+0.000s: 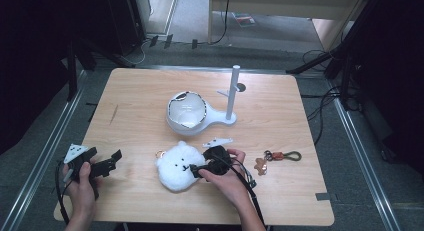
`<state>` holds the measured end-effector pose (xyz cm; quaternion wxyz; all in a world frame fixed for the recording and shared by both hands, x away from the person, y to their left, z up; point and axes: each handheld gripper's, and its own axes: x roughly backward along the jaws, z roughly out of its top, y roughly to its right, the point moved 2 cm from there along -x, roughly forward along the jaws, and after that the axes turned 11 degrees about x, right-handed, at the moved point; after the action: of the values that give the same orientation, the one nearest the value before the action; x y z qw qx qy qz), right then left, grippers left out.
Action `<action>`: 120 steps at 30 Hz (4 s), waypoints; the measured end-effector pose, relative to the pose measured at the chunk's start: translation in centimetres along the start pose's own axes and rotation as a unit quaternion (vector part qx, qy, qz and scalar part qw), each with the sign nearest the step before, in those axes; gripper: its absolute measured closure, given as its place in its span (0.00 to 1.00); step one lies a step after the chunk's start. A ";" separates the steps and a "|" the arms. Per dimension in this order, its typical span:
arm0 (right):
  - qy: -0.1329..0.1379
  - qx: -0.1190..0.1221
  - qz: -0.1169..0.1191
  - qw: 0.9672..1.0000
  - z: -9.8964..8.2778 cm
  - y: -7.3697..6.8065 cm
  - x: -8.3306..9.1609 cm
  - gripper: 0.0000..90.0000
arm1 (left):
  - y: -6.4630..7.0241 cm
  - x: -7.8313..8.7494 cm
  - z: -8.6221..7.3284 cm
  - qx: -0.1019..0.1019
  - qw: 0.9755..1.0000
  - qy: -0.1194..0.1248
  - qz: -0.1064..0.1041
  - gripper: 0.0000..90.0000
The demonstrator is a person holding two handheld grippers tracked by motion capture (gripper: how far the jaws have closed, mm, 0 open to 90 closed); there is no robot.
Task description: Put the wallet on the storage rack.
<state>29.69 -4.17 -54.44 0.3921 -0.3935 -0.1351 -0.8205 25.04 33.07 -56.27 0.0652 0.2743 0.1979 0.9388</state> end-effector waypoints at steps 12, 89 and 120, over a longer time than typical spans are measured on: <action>-0.009 0.010 0.010 1.000 0.3 -0.9 -1.1 0.16 | 0.0 0.0 0.0 -0.001 1.000 -0.001 0.000 0.00; 0.152 -0.103 -0.171 0.968 1.0 -2.2 8.3 0.87 | 0.0 -0.1 0.0 0.001 1.000 -0.005 -0.001 0.01; 0.150 -0.079 -0.253 0.952 7.0 0.4 10.9 0.87 | 0.0 -0.1 0.0 0.000 1.000 -0.006 -0.001 0.01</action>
<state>29.60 -6.62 -41.73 0.1553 -0.2480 -0.1047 -0.9505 25.12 33.02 -56.30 0.0677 0.2793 0.1978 0.9372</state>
